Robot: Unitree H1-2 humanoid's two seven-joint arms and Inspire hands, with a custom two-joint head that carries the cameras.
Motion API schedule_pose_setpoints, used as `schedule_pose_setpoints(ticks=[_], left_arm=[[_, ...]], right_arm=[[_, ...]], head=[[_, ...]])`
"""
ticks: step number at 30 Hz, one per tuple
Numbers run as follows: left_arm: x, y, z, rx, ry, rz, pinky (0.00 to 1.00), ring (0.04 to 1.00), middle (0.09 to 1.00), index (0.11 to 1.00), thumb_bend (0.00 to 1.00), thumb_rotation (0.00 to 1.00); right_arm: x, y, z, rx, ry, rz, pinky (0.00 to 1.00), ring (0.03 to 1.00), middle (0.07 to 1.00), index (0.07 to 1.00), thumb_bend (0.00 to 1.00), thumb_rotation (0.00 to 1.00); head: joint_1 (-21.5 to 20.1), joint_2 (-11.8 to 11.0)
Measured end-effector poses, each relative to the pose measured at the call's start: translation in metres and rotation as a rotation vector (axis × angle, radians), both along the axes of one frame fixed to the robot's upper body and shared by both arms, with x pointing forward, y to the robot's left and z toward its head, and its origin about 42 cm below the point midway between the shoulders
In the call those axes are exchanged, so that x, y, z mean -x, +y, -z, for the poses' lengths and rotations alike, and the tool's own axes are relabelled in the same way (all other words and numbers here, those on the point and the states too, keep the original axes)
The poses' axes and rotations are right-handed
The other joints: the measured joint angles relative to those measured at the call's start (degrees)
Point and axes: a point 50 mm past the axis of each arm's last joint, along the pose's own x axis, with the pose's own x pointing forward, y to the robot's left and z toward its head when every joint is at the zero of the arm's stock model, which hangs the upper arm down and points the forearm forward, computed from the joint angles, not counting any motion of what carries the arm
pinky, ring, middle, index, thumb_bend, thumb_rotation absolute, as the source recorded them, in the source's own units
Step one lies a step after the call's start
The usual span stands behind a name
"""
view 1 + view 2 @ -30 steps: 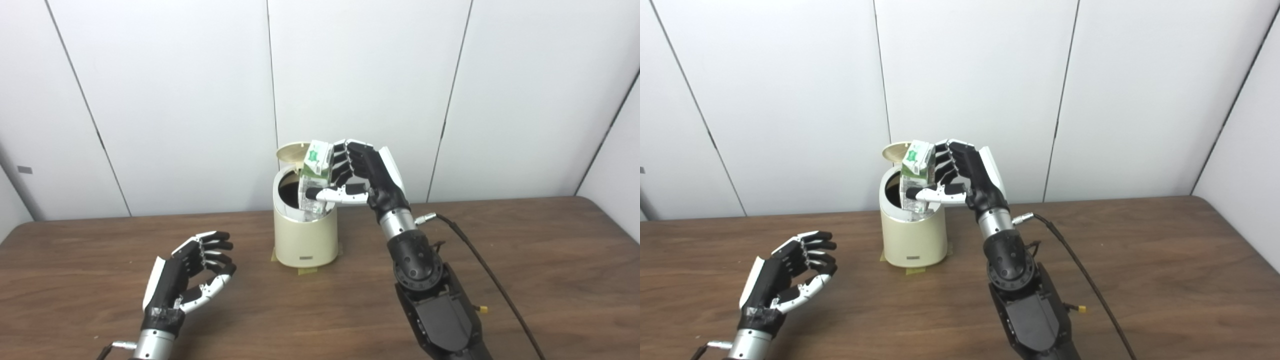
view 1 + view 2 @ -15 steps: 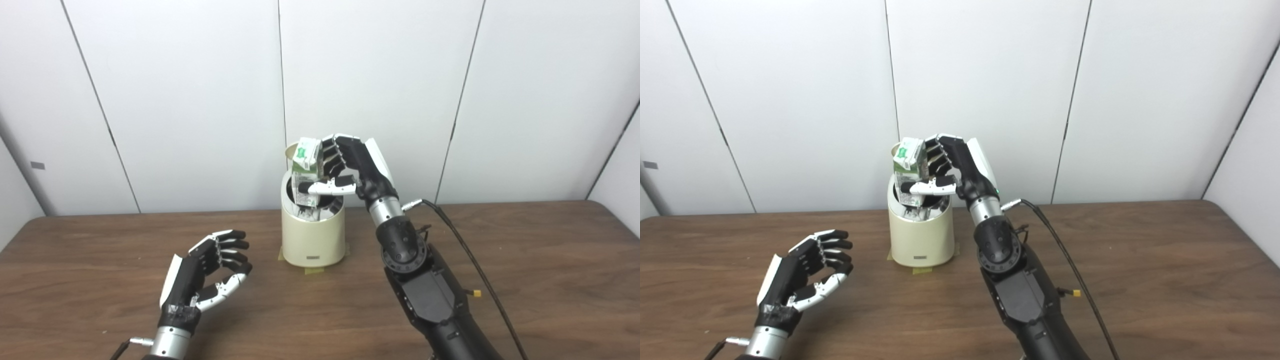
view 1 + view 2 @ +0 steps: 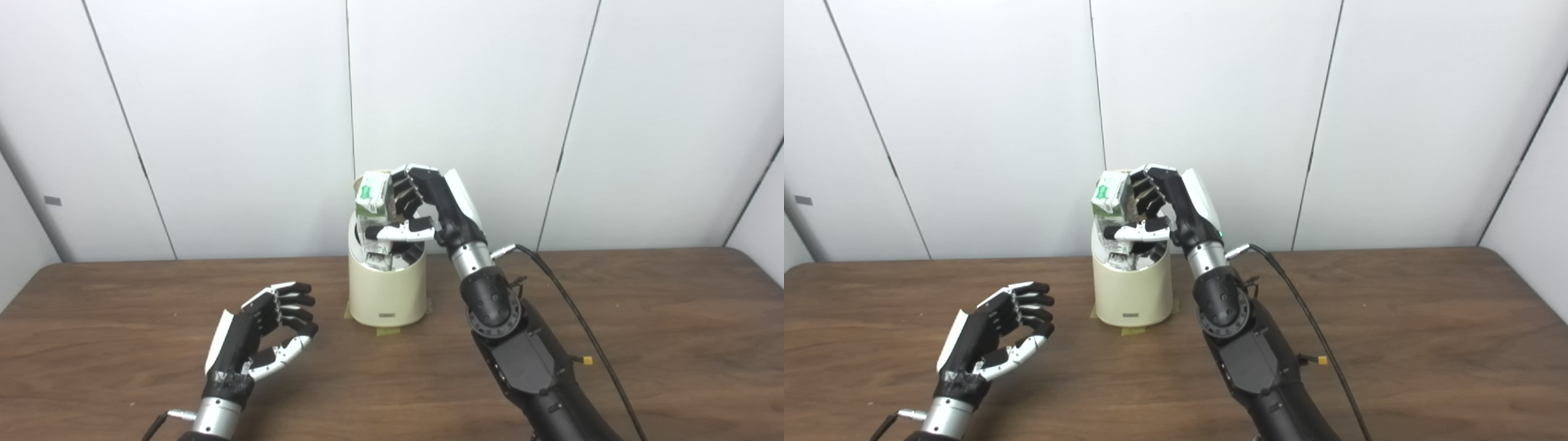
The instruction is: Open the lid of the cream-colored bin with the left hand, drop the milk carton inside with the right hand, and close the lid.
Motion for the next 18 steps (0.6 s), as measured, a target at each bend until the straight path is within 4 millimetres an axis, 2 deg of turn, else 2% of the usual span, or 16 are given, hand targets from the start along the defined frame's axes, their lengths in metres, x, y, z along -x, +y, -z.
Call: schedule_pose_setpoints(ticks=[18], left_arm=[[0.003, 0.002, -0.001, 0.006, -0.003, 0.001, 0.52, 0.584, 0.657, 0.688, 0.50, 0.00]], right_arm=[[-0.005, -0.011, 0.008, 0.049, -0.054, 0.002, 0.36, 0.431, 0.488, 0.515, 0.50, 0.00]], head=[[0.2, 0.4]])
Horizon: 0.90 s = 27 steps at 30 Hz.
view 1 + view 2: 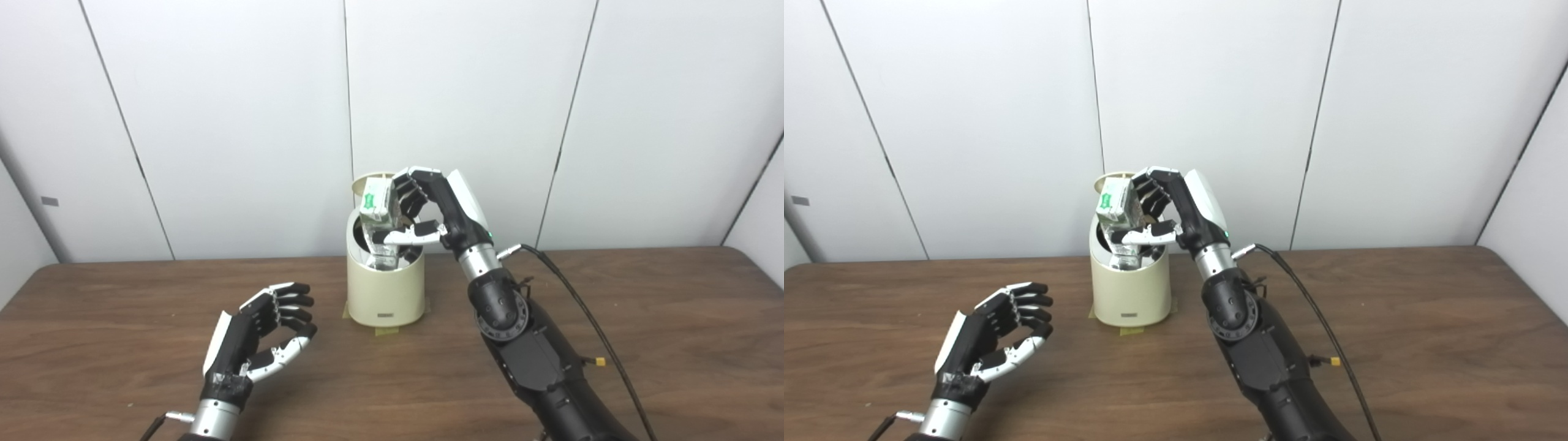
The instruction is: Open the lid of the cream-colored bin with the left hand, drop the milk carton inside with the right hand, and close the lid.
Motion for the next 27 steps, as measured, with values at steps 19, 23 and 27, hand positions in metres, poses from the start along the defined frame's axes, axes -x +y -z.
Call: schedule_pose_setpoints(ticks=[19, 23, 27], left_arm=[[0.0009, -0.0009, -0.0001, 0.006, 0.000, 0.005, 0.52, 0.578, 0.653, 0.683, 0.49, 0.00], [0.0011, -0.0010, 0.0000, 0.005, 0.000, 0.006, 0.52, 0.581, 0.654, 0.684, 0.49, 0.00], [0.0014, -0.0010, 0.0000, 0.005, 0.001, 0.005, 0.52, 0.583, 0.655, 0.685, 0.48, 0.00]], right_arm=[[-0.0104, 0.0010, 0.0046, 0.030, -0.010, 0.012, 0.37, 0.426, 0.494, 0.517, 0.50, 0.00], [-0.0105, 0.0016, 0.0060, 0.028, -0.007, 0.012, 0.38, 0.425, 0.492, 0.513, 0.50, 0.00], [-0.0104, 0.0018, 0.0062, 0.027, -0.008, 0.008, 0.37, 0.429, 0.489, 0.511, 0.50, 0.00]], head=[[0.4, 0.0], [0.4, 0.0], [0.3, 0.1]])
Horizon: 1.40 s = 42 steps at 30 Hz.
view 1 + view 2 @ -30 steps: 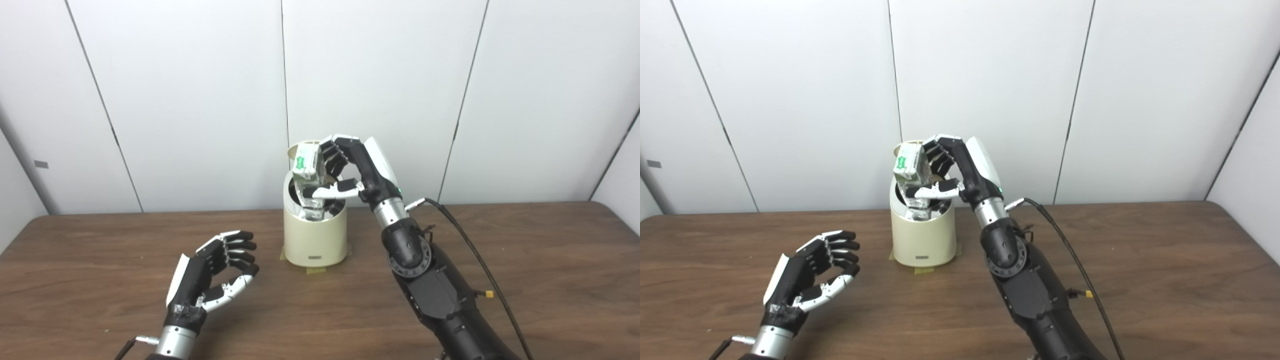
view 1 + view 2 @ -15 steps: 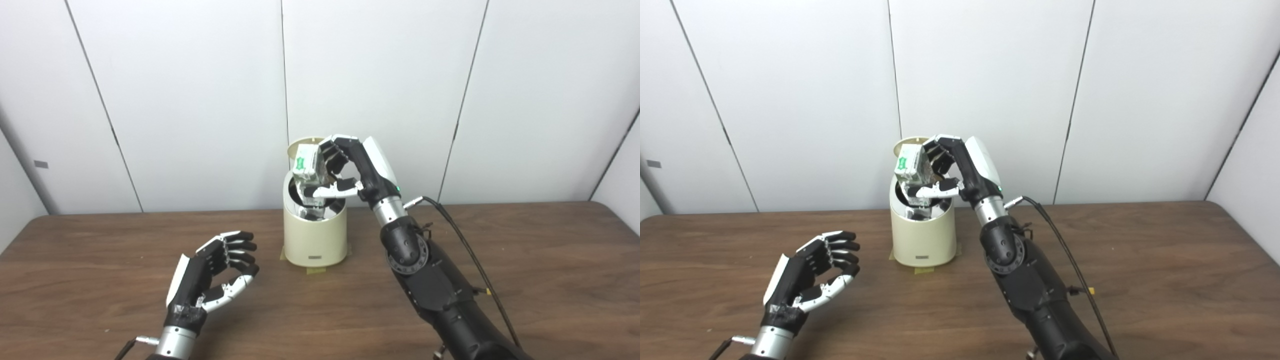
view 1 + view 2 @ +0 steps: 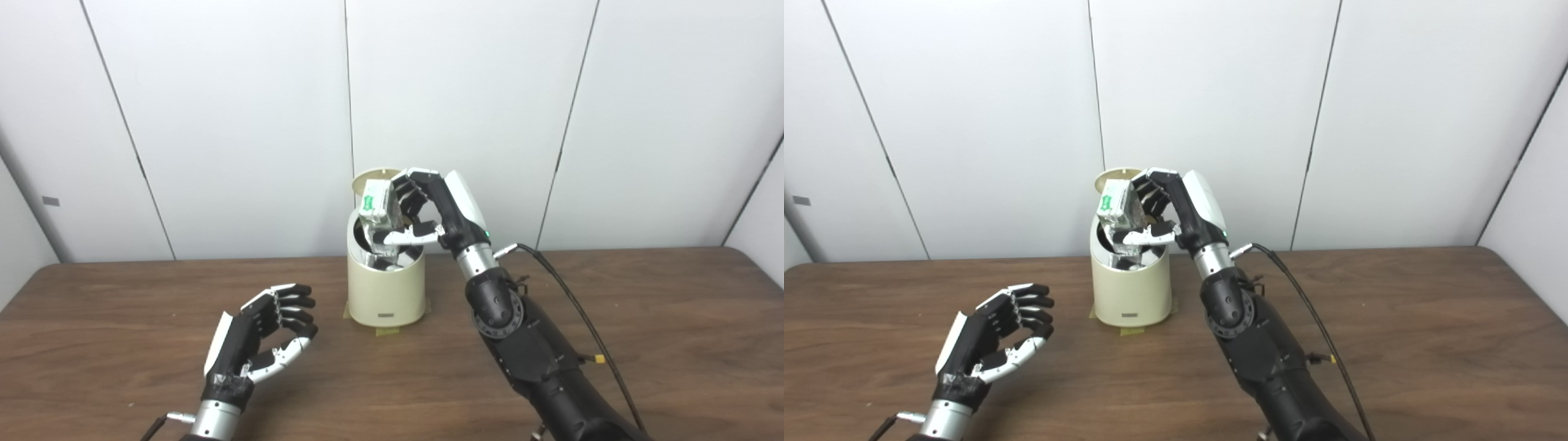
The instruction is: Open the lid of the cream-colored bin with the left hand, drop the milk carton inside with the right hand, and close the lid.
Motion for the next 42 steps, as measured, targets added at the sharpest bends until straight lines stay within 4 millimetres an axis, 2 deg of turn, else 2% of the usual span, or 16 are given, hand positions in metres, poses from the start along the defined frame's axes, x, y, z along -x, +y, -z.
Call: schedule_pose_setpoints(ticks=[5, 7, 9, 12, 35, 37, 39, 42], left_arm=[[0.000, 0.000, 0.000, 0.000, 0.001, 0.002, 0.52, 0.585, 0.656, 0.685, 0.49, 0.00], [0.000, 0.000, 0.000, 0.000, 0.001, 0.003, 0.52, 0.582, 0.654, 0.684, 0.50, 0.00], [0.000, 0.000, 0.000, -0.001, 0.001, 0.003, 0.51, 0.578, 0.653, 0.684, 0.50, 0.00], [0.000, 0.000, 0.000, -0.001, 0.002, 0.003, 0.50, 0.576, 0.652, 0.682, 0.49, 0.00], [0.000, 0.000, 0.000, -0.002, 0.002, 0.006, 0.51, 0.581, 0.656, 0.686, 0.50, 0.00], [0.000, 0.000, 0.000, -0.002, 0.002, 0.006, 0.52, 0.580, 0.653, 0.687, 0.50, 0.00], [0.000, 0.000, 0.000, -0.001, 0.002, 0.006, 0.50, 0.581, 0.653, 0.687, 0.50, 0.00], [0.000, 0.000, 0.000, -0.002, 0.002, 0.006, 0.50, 0.580, 0.656, 0.686, 0.50, 0.00]], right_arm=[[0.000, 0.000, -0.001, 0.026, 0.016, -0.044, 0.36, 0.449, 0.526, 0.502, 0.50, 0.00], [0.000, -0.003, -0.005, 0.068, 0.009, -0.073, 0.39, 0.442, 0.542, 0.495, 0.51, 0.00], [-0.002, -0.006, -0.011, 0.121, -0.009, -0.099, 0.43, 0.537, 0.657, 0.495, 0.52, 0.10], [-0.003, -0.007, -0.015, 0.157, -0.015, -0.120, 0.44, 0.567, 0.690, 0.495, 0.52, 0.12], [0.001, -0.005, -0.014, 0.199, 0.000, -0.168, 0.45, 0.567, 0.672, 0.495, 0.52, 0.12], [0.001, -0.005, -0.014, 0.189, 0.000, -0.158, 0.42, 0.522, 0.632, 0.493, 0.52, 0.12], [0.002, -0.003, -0.011, 0.152, 0.008, -0.122, 0.38, 0.445, 0.544, 0.502, 0.52, 0.02], [0.007, 0.001, -0.003, 0.088, -0.018, -0.044, 0.37, 0.425, 0.500, 0.501, 0.52, 0.00]], head=[[-0.2, 0.2], [-0.4, 0.2], [-0.4, 0.2], [-0.4, 0.3], [-0.3, 0.6], [-0.4, 0.5], [-0.4, 0.5], [-0.6, 0.4]])
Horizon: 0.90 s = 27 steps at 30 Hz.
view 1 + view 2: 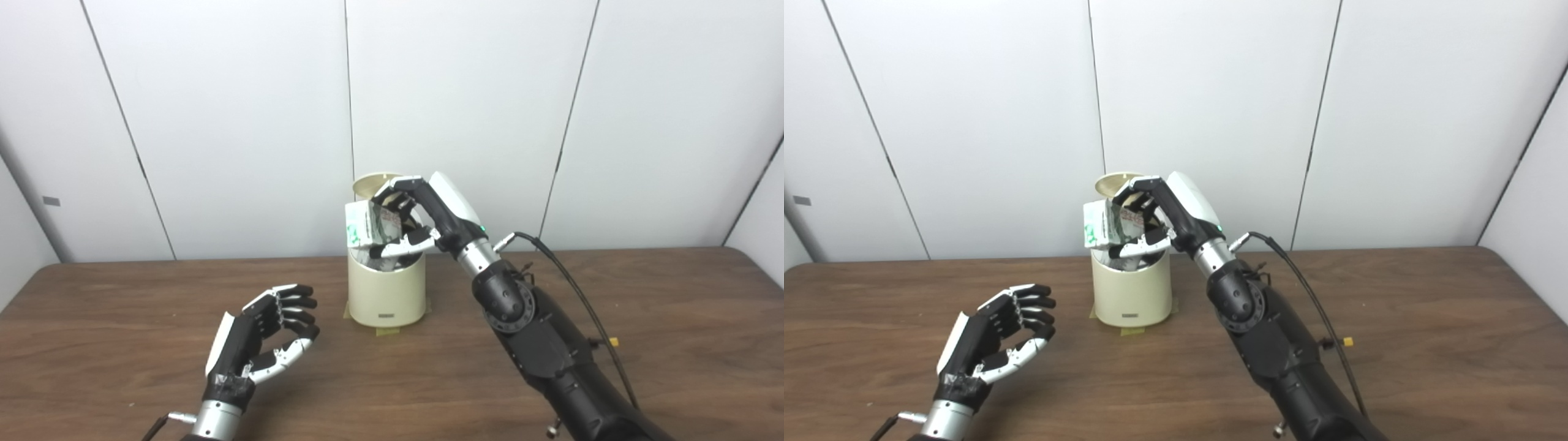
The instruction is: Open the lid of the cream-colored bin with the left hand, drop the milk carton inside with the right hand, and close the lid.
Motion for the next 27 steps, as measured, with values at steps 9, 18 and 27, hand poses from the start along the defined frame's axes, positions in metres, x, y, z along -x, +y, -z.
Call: schedule_pose_setpoints(ticks=[9, 18, 27], left_arm=[[0.0001, 0.0002, 0.0001, 0.001, 0.000, 0.000, 0.48, 0.569, 0.650, 0.686, 0.50, 0.00], [0.0003, 0.0004, 0.0001, 0.001, 0.000, -0.002, 0.49, 0.566, 0.647, 0.681, 0.50, 0.00], [0.0003, 0.0003, 0.0003, -0.002, 0.001, -0.002, 0.51, 0.573, 0.654, 0.684, 0.50, 0.00]], right_arm=[[-0.0037, 0.0003, 0.0055, -0.007, -0.001, 0.060, 0.38, 0.436, 0.499, 0.499, 0.50, 0.00], [-0.0044, 0.0020, 0.0067, -0.014, -0.002, 0.071, 0.37, 0.435, 0.501, 0.498, 0.50, 0.00], [-0.0048, 0.0028, 0.0013, 0.029, 0.031, 0.068, 0.48, 0.578, 0.594, 0.595, 0.67, 0.02]], head=[[-0.2, 0.1], [-0.2, 0.4], [-0.3, 0.4]])
